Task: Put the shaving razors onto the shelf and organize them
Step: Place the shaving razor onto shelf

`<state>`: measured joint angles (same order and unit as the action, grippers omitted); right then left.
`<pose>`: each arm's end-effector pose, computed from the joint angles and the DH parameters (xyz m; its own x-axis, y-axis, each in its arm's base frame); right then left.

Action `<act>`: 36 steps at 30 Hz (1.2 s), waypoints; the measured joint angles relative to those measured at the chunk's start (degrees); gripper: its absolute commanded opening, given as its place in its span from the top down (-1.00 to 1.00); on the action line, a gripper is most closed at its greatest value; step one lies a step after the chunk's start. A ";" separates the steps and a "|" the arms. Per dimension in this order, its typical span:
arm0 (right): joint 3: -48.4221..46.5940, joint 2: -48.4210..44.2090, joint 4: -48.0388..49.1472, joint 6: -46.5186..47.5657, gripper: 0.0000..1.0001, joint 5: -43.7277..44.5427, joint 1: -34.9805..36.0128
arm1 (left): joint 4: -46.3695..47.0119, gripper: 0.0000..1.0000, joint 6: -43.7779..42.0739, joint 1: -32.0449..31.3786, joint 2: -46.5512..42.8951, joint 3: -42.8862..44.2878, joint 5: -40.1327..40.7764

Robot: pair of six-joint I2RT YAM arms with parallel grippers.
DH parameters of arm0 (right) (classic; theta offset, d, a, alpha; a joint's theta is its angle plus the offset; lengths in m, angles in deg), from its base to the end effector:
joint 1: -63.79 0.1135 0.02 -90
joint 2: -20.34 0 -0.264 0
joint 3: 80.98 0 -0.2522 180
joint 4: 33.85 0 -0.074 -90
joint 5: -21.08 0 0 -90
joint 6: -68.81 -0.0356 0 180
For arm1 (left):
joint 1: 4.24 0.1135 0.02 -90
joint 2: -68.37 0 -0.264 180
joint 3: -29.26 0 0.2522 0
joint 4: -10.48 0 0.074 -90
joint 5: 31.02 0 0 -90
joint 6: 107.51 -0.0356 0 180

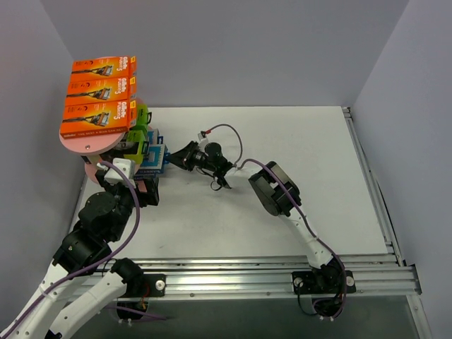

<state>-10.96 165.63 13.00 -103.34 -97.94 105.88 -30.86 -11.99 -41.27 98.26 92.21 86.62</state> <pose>0.3935 0.3787 0.1391 -0.9098 0.3455 -0.2300 -0.2753 -0.0877 0.9573 0.0953 -0.0512 0.3674 -0.1305 -0.0083 -0.9914 0.1552 0.9875 -0.0287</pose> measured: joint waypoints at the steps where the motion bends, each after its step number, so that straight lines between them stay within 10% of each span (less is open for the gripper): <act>1: -0.44 0.02 -0.22 0.00 0.97 0.00 0.02 | 0.00 -0.91 0.00 0.00 -0.04 0.00 -0.04; 36: -10.64 5.95 -3.34 0.11 0.85 -0.39 1.46 | 0.00 -0.91 0.00 0.00 -0.52 0.00 -0.50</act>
<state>-21.61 171.58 9.66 -103.23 -98.33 107.34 -30.86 -11.99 -41.27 97.73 92.21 86.11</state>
